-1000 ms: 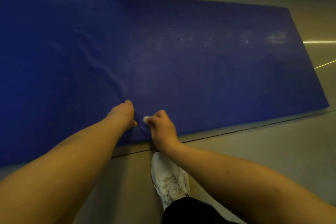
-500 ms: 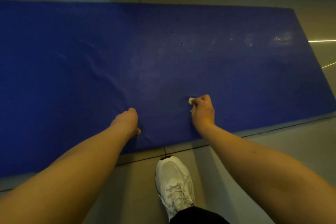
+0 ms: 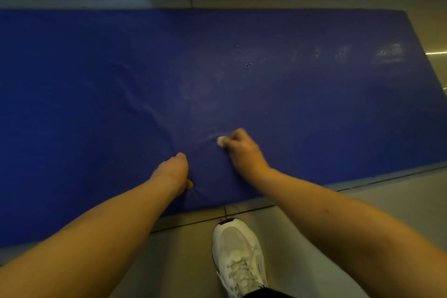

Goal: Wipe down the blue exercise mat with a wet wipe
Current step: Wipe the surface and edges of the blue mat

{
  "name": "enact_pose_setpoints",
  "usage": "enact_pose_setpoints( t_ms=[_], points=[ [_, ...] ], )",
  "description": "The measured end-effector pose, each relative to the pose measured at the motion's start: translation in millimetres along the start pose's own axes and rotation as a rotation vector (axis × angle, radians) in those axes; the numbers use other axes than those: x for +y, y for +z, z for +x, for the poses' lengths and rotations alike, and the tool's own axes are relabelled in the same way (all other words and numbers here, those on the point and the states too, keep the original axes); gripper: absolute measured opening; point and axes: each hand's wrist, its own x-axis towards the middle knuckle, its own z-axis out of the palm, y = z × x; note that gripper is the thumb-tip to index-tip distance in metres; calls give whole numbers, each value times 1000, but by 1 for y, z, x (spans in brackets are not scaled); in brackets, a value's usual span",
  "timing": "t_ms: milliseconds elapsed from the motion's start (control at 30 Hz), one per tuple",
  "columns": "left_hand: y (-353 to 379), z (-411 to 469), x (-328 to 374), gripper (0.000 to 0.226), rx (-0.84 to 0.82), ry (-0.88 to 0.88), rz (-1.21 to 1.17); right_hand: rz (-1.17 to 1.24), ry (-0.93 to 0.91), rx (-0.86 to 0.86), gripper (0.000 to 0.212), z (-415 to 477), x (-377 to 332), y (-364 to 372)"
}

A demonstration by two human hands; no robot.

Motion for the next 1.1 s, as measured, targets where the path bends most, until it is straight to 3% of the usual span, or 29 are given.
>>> enact_pose_setpoints(
  t_ms=[133, 267, 367, 500, 567, 667, 800, 933, 1000, 1100],
  points=[
    [-2, -2, 0, 55, -12, -3, -23, 188, 55, 243, 35, 27, -6, -46],
    [-5, -5, 2, 56, -41, -17, -42, 237, 16, 333, 27, 21, -16, -15],
    [-2, 2, -1, 54, -50, 3, -30, 82, -25, 150, 38, -3, -14, 40],
    [-3, -3, -5, 50, -34, 67, -23, -305, -306, -286, 14, -23, -2, 80],
    [-12, 0, -8, 38, -52, 31, -75, -366, -309, -338, 20, -15, -9, 68],
    [-24, 16, -14, 10, -41, 87, 3, -216, -148, -167, 37, 12, -26, 31],
    [-48, 31, -15, 17, 160, 47, -74, 25, -5, 219, 35, 53, -37, -29],
    [-76, 43, -21, 30, 303, -19, -145, 91, -14, 394, 30, 68, -41, -29],
    [-83, 50, -26, 33, 243, -2, -224, 9, -78, 386, 30, 60, -45, 3],
    [-88, 56, -31, 36, 171, 53, -239, -183, -212, 176, 31, 36, -38, 65]
  ],
)
